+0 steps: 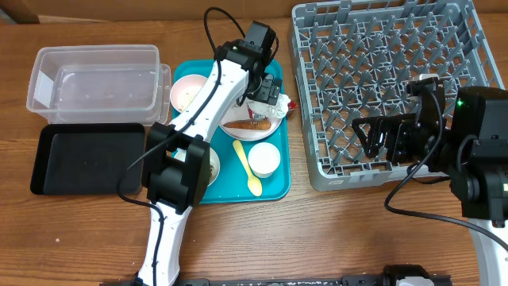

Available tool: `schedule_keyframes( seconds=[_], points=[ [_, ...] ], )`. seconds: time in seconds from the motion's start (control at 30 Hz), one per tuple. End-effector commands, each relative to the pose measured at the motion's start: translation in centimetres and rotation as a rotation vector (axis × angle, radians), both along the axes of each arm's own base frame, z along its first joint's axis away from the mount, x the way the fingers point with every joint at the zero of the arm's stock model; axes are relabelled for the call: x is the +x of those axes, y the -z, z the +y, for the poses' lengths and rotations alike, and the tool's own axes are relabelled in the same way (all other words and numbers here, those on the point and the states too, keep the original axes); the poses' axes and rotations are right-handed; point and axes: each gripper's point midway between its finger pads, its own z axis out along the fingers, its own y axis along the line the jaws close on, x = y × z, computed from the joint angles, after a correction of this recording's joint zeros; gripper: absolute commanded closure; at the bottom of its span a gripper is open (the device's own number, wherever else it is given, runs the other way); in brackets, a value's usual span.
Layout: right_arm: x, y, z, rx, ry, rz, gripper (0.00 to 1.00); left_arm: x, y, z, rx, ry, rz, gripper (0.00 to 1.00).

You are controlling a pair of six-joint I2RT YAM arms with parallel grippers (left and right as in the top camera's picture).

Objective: Sort waste into correct bins and load items into the dishwasher
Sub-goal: 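Reach the left gripper to the white plate and grasp the tissue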

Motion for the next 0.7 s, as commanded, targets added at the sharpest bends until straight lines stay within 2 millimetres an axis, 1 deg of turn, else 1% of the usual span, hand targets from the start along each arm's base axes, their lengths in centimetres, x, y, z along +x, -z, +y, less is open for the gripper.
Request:
schedule_keyframes(
  seconds=[0.0, 0.07, 0.17, 0.33, 0.43, 0.67],
  points=[
    [0.0, -1.3, -0.1, 0.008, 0.003, -0.038, 0.00, 1.5, -0.5, 1.1, 0.026, -0.059, -0.050, 0.00],
    [0.1, -1.3, -0.1, 0.008, 0.003, -0.039, 0.00, 1.7, -0.3, 1.1, 0.025, -0.059, -0.055, 0.00],
    [0.1, -1.4, -0.1, 0.008, 0.003, -0.040, 0.00, 1.7, 0.9, 1.0, 0.024, -0.058, -0.049, 0.00],
    [0.2, -1.4, -0.1, 0.008, 0.003, -0.043, 0.00, 1.4, 2.4, -0.4, -0.024, 0.026, -0.014, 0.00],
    [0.4, -1.2, -0.1, 0.009, 0.002, -0.038, 0.00, 1.2, 2.8, -0.4, -0.017, 0.032, -0.002, 0.00],
    [0.7, -0.4, 0.1, 0.014, -0.003, 0.000, 0.00, 0.5, 5.4, 0.0, 0.013, 0.056, 0.057, 0.00]
  ],
)
